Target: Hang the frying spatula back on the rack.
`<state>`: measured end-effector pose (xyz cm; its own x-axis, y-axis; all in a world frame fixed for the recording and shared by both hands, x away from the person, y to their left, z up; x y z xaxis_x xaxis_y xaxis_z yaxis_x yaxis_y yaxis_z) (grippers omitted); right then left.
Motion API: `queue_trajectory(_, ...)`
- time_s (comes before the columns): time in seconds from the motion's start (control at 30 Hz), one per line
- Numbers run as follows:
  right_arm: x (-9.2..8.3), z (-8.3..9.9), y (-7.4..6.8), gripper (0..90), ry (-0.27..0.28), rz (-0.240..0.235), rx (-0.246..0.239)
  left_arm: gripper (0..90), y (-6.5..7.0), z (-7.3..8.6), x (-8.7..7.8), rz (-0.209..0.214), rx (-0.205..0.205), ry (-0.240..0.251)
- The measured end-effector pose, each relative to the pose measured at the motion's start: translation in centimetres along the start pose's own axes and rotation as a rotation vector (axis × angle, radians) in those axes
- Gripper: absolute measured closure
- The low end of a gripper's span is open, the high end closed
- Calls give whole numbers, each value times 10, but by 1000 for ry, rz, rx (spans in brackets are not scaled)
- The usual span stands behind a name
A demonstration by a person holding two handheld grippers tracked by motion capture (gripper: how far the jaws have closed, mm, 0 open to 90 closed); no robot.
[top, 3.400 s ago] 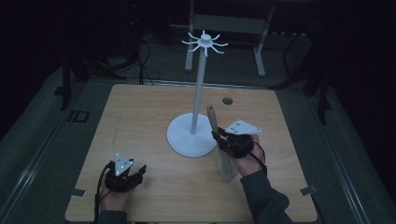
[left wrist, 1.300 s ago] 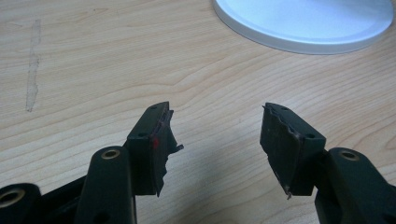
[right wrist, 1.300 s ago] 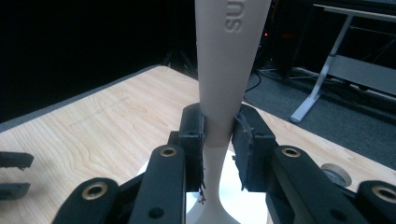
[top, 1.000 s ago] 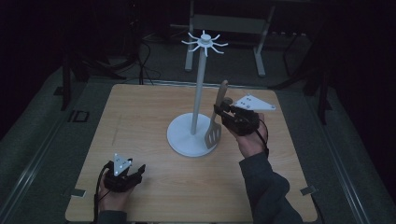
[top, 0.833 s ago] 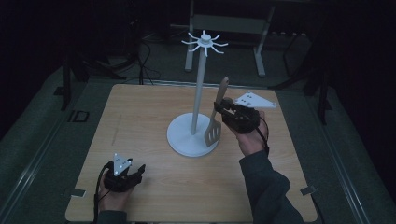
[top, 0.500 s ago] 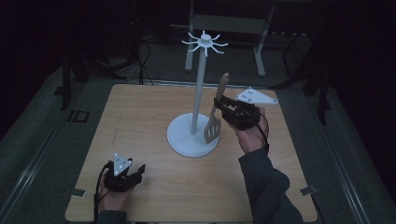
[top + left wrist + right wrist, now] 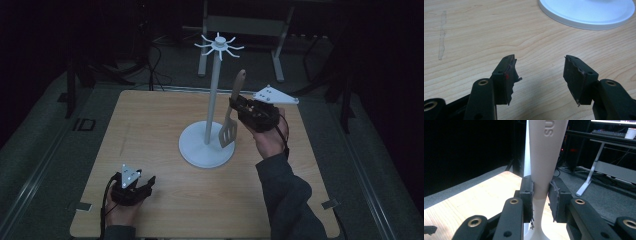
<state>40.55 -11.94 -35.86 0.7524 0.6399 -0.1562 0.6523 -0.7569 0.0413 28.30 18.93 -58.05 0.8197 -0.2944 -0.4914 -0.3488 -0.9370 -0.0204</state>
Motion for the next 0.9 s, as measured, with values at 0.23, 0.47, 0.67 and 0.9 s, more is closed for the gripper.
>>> queue_trajectory(0.23, -1, -8, 1, 742, 7, 2, -6, 433, 0, 0, 0, -1, -1, 1)
queue_trajectory(0.47, -1, -16, 1, 742, 14, 3, -12, 432, 0, 0, 0, -1, 0, 1)
queue_trajectory(0.67, 0, -21, 0, 742, 14, 2, -18, 432, 0, 0, 0, -1, 0, 1)
queue_trajectory(0.9, 3, -26, 0, 742, 10, 4, -19, 432, 0, 0, 0, -2, -3, 1)
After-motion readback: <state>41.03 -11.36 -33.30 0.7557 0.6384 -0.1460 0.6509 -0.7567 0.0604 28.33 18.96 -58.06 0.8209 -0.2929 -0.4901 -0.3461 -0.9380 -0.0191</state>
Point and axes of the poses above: each handheld gripper's, and its own axes: x roughly forward along the jaws, z roughly out of its underside, y roughly to its right, the point moved 6 cm from there along x, roughly forward along the jaws, and after that the axes turned 7 degrees about y, right-handed, at the moved point
